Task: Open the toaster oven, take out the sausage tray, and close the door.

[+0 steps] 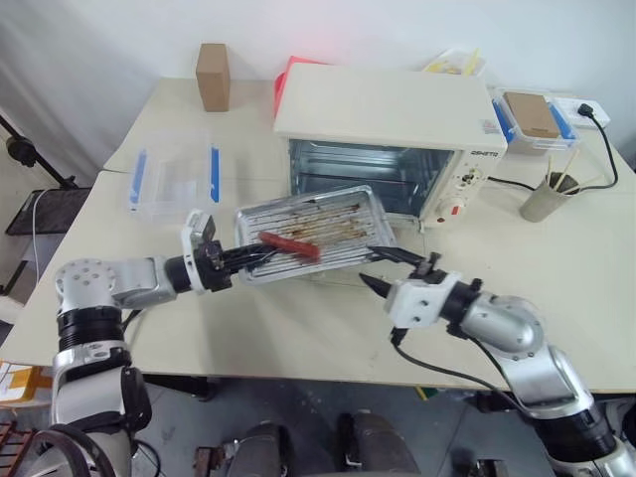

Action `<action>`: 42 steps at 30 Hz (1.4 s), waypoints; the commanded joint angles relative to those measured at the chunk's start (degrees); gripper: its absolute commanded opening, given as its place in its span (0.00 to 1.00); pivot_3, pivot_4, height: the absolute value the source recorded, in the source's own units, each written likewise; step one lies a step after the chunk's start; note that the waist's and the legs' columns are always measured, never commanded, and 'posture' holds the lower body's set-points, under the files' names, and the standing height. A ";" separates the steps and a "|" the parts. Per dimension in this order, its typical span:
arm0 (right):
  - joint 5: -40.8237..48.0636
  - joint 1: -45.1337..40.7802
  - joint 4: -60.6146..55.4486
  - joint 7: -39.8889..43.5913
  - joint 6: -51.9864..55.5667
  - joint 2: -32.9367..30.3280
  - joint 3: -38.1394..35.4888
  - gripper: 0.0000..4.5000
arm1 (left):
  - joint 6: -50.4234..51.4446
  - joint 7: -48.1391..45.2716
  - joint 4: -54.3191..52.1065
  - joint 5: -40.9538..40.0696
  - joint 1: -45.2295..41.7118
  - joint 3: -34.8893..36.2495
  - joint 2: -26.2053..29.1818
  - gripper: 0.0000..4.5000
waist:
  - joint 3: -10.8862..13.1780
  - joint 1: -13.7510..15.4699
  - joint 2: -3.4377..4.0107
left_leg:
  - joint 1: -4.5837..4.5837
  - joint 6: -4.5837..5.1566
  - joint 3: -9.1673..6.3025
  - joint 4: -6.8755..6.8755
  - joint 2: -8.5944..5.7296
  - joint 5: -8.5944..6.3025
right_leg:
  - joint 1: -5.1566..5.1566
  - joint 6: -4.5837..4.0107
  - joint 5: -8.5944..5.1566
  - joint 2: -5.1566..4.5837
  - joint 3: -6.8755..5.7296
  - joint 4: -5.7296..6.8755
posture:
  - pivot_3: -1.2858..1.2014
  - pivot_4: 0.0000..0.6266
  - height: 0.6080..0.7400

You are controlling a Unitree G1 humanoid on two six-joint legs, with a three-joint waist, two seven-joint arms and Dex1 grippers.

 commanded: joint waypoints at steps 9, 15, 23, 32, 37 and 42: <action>27.77 13.38 9.82 10.27 3.57 -5.10 -21.57 0.01 | -6.34 7.68 -10.52 -17.38 20.81 13.61 8.27 0.00 | 0.03 -0.09 -0.06 | 0.93 0.05 0.07 -0.77 -0.02 -0.04 | 0.86 -0.03 -0.02 -0.07 0.07 -0.72 | 0.52 0.24 1.00; 27.68 9.91 19.33 14.97 3.17 -5.07 -16.99 0.01 | -17.49 16.45 -18.66 -29.72 32.45 15.55 5.25 0.00 | 0.02 -0.02 -0.07 | 1.06 0.03 0.02 -0.85 -0.03 -0.06 | 0.96 -0.07 -0.04 -0.19 0.06 -0.72 | 0.52 0.24 1.00; 27.47 1.54 28.28 17.37 3.96 -1.34 -9.79 0.01 | -24.92 20.24 -27.61 -30.10 37.99 19.87 -2.65 0.00 | 0.02 -0.02 -0.07 | 1.04 0.03 0.03 -0.85 -0.06 -0.06 | 0.96 -0.07 -0.04 -0.20 0.01 -0.74 | 0.52 0.24 1.00; 27.92 -0.67 31.04 19.13 2.74 0.40 -8.50 0.01 | -26.82 21.70 -31.38 -30.10 39.92 21.70 -5.17 0.00 | 0.02 0.06 -0.07 | 1.02 0.04 0.04 -0.84 -0.08 -0.06 | 0.97 -0.07 -0.04 -0.20 0.00 -0.78 | 0.52 0.24 1.00; 36.33 -3.22 26.56 16.18 6.72 3.43 -14.13 0.01 | -26.42 20.58 -33.04 -30.10 40.79 22.15 -5.57 0.00 | 0.03 -0.14 -0.04 | 1.01 0.04 0.03 -0.85 -0.06 -0.06 | 0.97 -0.07 -0.04 -0.19 0.00 -0.77 | 0.52 0.24 1.00; 41.94 -6.48 23.69 13.61 9.46 4.48 -17.86 0.01 | -26.38 20.67 -33.67 -30.10 41.47 20.96 -5.86 0.00 | 0.03 -0.04 -0.05 | 1.01 0.04 0.02 -0.86 -0.07 -0.07 | 0.97 -0.07 -0.04 -0.19 -0.01 -0.79 | 0.52 0.24 1.00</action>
